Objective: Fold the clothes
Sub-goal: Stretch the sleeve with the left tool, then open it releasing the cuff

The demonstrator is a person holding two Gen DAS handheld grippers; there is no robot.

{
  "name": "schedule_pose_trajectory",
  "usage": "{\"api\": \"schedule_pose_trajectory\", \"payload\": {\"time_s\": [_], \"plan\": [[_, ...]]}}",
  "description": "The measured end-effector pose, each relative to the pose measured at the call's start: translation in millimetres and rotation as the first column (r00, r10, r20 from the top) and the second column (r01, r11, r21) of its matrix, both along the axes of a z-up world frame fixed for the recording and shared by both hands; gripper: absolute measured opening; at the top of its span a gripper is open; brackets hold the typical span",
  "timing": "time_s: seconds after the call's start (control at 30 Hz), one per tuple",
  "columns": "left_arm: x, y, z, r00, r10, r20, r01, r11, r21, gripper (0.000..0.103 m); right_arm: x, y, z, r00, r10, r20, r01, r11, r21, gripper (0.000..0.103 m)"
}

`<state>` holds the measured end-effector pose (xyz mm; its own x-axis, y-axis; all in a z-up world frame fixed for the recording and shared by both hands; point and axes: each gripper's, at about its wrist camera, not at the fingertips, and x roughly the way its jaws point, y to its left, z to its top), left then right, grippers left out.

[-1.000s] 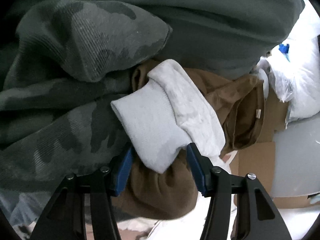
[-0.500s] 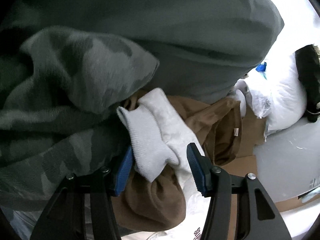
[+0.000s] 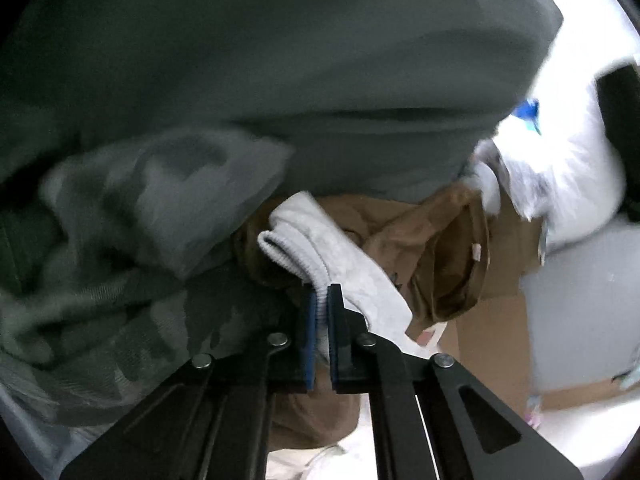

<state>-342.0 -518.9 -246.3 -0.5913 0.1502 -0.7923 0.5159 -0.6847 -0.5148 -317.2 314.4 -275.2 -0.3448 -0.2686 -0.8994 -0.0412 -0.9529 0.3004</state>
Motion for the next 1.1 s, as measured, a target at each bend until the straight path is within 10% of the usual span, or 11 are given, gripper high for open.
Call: {"api": "schedule_pose_trajectory", "payload": {"time_s": [0.2, 0.43, 0.77, 1.1], "plan": [[-34, 8, 52, 0.981, -0.185, 0.051, 0.19, 0.972, -0.14, 0.003, -6, -11, -4, 1.0, 0.015, -0.007, -0.015, 1.0, -0.021, 0.051], [-57, 14, 92, 0.906, -0.375, 0.198, 0.417, 0.871, -0.261, 0.003, -9, -14, -7, 1.0, 0.013, -0.006, -0.013, 0.999, -0.033, 0.051], [-49, -7, 98, 0.853, -0.4, 0.335, 0.505, 0.795, -0.338, 0.003, -5, -12, -7, 1.0, 0.006, -0.002, -0.006, 1.0, -0.021, 0.051], [-22, -36, 56, 0.858, -0.306, 0.413, 0.467, 0.801, -0.375, 0.003, -1, -14, -16, 0.999, 0.02, 0.032, -0.02, 1.0, 0.0, 0.051]]}}
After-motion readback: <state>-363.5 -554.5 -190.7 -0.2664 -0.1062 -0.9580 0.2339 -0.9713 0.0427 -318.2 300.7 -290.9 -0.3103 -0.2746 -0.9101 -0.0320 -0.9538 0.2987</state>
